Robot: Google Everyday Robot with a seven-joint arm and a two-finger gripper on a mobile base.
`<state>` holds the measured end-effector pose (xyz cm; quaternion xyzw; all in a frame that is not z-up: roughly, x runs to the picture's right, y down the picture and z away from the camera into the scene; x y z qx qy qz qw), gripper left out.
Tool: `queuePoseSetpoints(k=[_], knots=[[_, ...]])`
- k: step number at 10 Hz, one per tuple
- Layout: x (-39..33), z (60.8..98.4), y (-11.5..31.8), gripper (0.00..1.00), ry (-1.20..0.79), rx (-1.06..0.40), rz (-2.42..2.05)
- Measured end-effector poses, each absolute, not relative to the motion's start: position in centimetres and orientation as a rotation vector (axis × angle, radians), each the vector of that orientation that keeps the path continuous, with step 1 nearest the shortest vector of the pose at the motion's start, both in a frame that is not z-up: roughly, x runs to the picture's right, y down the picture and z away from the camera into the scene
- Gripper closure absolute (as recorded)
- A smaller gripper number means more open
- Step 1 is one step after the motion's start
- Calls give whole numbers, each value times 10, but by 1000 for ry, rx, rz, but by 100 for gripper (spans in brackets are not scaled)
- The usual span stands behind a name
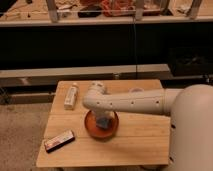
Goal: Place the white sponge in the ceramic bowl
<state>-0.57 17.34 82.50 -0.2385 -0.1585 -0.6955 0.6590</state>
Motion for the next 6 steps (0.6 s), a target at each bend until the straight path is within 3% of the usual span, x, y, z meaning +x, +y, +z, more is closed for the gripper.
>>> queuePoseSetpoints(k=[6], knots=[[-6,829,174,89,-369,-531,-1589]])
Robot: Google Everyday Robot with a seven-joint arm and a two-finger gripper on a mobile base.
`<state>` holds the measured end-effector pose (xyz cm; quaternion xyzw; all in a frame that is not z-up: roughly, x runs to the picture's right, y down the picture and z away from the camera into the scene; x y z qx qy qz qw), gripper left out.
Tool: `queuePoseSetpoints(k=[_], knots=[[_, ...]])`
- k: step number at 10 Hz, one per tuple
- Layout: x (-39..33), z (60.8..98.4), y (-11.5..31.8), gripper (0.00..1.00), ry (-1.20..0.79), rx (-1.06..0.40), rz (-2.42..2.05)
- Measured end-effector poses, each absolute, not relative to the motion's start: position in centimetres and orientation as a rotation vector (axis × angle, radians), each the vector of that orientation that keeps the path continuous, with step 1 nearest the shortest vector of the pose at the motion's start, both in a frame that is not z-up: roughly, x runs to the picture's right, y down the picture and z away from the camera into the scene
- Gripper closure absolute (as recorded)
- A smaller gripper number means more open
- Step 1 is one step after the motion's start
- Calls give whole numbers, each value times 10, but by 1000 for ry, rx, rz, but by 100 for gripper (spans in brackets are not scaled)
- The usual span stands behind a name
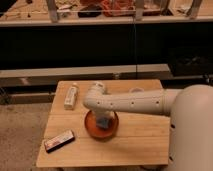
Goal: Place the white sponge in the ceramic bowl
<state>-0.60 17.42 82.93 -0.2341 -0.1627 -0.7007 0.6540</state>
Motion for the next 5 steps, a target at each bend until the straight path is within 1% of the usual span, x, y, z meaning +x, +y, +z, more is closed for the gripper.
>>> queuePoseSetpoints(k=[3,4,5], knots=[[-4,830,175,89,-373,-532,-1599],[-4,831,176,88,-375,-531,-1603],[-4,832,176,84,-377,-529,-1606]])
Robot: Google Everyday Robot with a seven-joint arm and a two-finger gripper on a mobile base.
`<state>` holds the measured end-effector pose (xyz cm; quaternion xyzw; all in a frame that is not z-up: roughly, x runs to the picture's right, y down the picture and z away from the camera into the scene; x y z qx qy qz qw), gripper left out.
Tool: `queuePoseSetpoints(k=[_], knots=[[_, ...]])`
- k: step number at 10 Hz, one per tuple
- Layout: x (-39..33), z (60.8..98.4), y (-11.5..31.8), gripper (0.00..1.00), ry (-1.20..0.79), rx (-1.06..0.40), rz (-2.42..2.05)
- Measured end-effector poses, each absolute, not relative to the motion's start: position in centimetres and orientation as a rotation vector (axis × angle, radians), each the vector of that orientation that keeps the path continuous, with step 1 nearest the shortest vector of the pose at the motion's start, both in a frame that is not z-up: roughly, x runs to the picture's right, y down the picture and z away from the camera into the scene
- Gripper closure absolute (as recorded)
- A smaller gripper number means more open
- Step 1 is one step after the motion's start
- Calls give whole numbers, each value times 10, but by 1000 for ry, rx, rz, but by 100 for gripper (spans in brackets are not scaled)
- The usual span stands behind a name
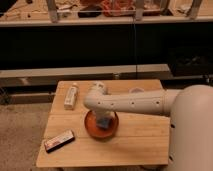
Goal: Place the white sponge in the ceramic bowl
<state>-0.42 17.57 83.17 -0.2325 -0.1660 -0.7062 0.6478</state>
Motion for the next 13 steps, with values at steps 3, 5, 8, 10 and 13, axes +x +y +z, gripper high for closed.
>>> queuePoseSetpoints(k=[3,5,8,10,13], knots=[[-4,833,176,78,-384,-524,-1613],[-3,833,177,76,-386,-526,-1617],[-3,835,177,76,-392,-523,-1624],[-3,836,177,70,-394,-522,-1627],[-3,838,178,69,-399,-520,-1634]])
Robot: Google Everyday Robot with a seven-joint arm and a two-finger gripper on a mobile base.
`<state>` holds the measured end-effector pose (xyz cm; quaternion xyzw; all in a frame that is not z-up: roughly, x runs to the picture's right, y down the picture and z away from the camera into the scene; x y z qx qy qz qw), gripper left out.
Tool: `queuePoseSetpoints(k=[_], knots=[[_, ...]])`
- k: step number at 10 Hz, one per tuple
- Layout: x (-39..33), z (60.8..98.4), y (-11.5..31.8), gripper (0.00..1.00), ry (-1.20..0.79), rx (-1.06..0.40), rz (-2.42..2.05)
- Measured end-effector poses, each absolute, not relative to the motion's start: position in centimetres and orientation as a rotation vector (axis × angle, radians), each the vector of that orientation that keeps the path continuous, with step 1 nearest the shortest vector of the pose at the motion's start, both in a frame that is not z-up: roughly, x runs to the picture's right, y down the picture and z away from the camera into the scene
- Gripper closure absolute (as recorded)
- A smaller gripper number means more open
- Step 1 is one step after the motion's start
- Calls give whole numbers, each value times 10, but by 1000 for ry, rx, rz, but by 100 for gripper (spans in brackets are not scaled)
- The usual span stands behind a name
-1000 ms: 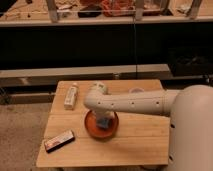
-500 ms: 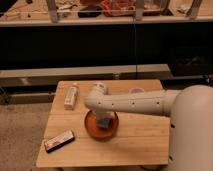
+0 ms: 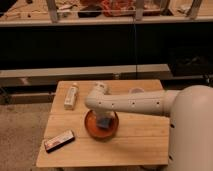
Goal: Place the white sponge in the ceramic bowl
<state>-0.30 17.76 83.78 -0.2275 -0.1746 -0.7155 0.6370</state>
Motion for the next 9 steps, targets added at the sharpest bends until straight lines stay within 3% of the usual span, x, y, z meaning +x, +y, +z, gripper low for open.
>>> queuePoseSetpoints(k=[5,7,9], knots=[[-2,839,178,64,-404,-517,-1645],[-2,840,178,54,-408,-514,-1652],[-2,841,178,53,-410,-513,-1658]])
